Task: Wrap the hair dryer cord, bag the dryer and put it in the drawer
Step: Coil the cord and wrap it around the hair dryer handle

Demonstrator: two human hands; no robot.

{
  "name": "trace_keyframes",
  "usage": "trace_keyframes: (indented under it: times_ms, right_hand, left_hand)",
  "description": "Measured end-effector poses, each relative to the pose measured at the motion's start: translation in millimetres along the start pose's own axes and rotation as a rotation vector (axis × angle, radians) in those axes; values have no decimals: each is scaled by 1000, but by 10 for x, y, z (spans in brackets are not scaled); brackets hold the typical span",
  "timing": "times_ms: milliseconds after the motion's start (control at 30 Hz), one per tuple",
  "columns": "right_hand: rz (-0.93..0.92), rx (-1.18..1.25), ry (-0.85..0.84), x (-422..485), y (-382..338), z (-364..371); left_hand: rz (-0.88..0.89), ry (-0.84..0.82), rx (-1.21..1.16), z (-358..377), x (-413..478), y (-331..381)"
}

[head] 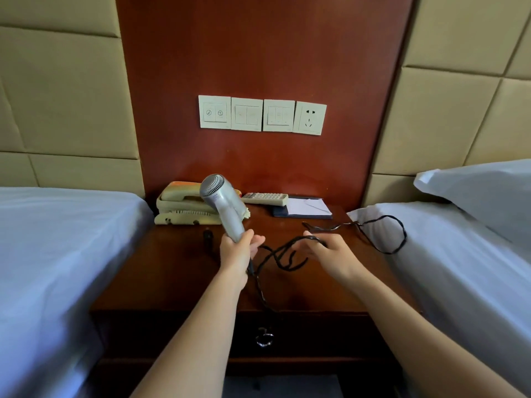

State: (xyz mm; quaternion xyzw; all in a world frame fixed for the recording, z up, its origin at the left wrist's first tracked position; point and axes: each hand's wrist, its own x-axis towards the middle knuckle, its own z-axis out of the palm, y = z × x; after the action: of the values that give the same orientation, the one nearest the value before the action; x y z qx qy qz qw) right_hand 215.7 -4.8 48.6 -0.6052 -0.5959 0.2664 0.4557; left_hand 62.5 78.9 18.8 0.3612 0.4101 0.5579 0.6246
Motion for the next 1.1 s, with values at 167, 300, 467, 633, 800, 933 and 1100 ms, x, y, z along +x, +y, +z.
trace_keyframes:
  times_ms: [167, 300, 467, 633, 800, 933, 1100]
  right_hand:
    - [-113, -139, -35, -75, 128, -76]
    - [-225, -431, 71, -2, 106, -167]
    - [-96, 169, -109, 5, -120, -218]
    - [-96, -9, -246, 16, -272, -161]
    - [-287, -293, 144, 123, -216, -261]
    - [-309, -320, 393, 200, -238, -289]
    - [-347, -310, 598, 316, -378, -129]
  left_hand:
    - [0, -46, 56, 130, -19, -84]
    - [80, -93, 228, 98, -104, 34]
    - [101, -126, 265, -16, -311, 324]
    - [152, -193, 462, -395, -322, 587]
    - [205, -217, 666, -790, -295, 723]
    - [219, -243, 801, -1005, -306, 844]
    - [169, -455, 974, -983, -519, 832]
